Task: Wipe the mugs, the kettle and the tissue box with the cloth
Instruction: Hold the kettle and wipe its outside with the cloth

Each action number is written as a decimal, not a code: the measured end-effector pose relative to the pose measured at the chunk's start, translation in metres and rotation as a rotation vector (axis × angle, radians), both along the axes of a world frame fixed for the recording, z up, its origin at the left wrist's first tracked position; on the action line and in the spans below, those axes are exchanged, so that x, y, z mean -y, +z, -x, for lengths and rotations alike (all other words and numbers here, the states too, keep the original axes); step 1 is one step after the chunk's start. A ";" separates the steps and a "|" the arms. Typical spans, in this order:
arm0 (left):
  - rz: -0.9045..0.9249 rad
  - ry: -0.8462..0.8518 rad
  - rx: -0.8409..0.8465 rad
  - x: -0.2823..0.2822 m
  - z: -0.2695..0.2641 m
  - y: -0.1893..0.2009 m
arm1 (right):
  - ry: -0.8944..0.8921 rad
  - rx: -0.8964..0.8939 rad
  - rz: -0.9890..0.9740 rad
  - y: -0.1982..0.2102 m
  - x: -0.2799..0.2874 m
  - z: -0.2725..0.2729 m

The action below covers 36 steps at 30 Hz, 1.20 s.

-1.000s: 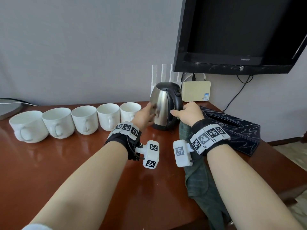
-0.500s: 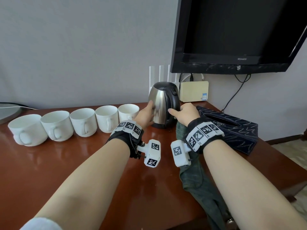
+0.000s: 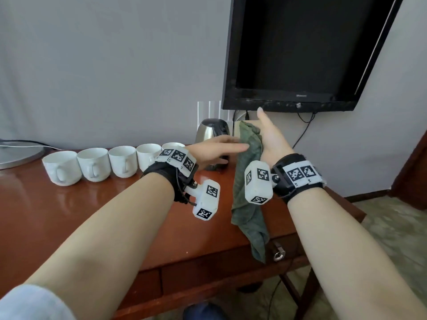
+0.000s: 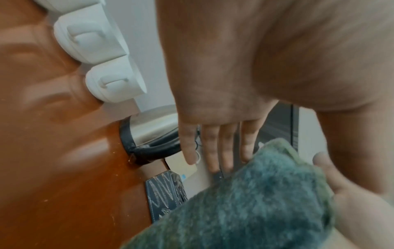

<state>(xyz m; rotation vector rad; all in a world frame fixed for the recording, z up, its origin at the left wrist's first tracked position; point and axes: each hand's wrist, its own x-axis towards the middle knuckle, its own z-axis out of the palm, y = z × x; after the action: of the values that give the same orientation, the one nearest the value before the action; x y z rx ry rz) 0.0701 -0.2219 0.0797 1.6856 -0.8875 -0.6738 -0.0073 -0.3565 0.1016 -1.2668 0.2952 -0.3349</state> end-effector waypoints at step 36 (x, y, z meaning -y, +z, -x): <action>0.193 0.626 0.300 -0.048 0.054 0.047 | -0.026 0.171 0.617 0.019 -0.014 0.068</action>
<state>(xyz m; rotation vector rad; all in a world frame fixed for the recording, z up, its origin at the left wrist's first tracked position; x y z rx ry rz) 0.0165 -0.1739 0.1265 1.7796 -0.5488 0.0864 -0.0749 -0.3423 0.1204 -1.8264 0.0577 -0.5809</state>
